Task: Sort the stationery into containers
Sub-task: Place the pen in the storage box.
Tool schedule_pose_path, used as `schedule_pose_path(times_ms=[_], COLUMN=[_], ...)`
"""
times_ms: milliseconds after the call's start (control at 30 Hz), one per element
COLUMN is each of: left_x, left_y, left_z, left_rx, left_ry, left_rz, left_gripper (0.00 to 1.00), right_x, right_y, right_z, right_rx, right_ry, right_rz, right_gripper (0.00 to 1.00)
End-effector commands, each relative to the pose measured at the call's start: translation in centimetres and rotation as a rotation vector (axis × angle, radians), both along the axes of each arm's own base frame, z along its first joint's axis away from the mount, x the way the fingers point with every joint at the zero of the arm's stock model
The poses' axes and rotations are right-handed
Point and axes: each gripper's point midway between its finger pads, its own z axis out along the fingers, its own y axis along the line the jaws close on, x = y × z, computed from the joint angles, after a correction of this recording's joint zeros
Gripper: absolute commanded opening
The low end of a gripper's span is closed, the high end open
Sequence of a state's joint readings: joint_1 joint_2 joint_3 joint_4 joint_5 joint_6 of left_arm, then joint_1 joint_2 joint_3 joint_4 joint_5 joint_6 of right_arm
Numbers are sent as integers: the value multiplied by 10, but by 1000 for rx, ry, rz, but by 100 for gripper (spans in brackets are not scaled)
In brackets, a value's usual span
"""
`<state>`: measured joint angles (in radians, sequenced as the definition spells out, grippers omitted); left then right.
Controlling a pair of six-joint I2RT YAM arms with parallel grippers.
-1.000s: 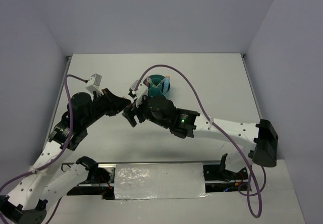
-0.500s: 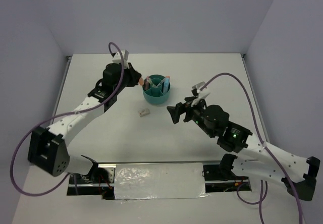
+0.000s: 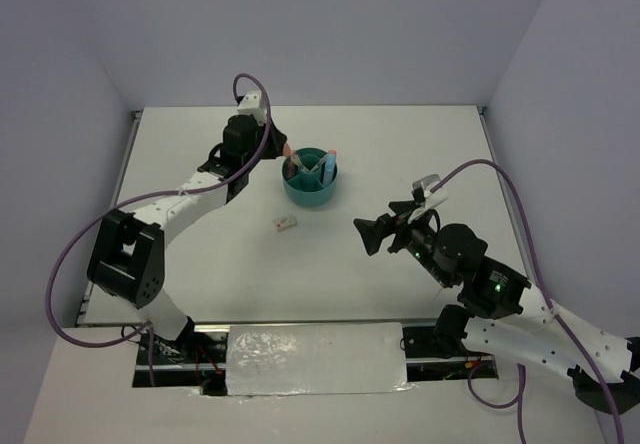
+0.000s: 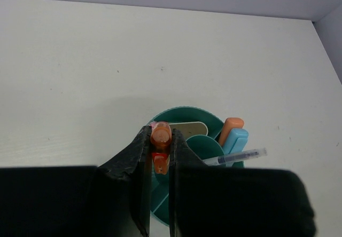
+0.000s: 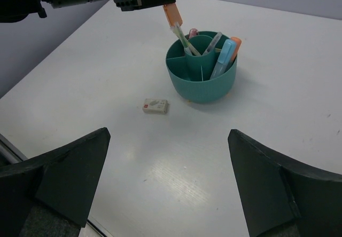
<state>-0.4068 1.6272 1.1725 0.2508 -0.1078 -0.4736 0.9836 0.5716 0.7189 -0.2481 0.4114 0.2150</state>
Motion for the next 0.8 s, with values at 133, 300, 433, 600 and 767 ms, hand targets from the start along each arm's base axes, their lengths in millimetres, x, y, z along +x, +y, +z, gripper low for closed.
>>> schedule_pose_path(times_ms=[133,300,433,600,767], left_x=[8,2,-2,-11,-43], left_y=[-3,-8,-9,-2,55], left_z=[-3,-13,-15,-2,39], left_rx=[-22,-48,-63,-78,-91], left_ry=[-57,-41,-27,-38,23], left_rz=[-1,-28,-34,-15,254], left_gripper=[22,66,81,82,94], right_x=[0,2,4,11,25], right_y=[3,11,16,25,74], right_z=[6,2,-4,-17,-70], right_rx=[7,-6,-22,-47,-133], right_ry=[-8,-2,7,18,133], right_rz=[16,33,41,37,116], right_gripper=[100,100,100,100,100])
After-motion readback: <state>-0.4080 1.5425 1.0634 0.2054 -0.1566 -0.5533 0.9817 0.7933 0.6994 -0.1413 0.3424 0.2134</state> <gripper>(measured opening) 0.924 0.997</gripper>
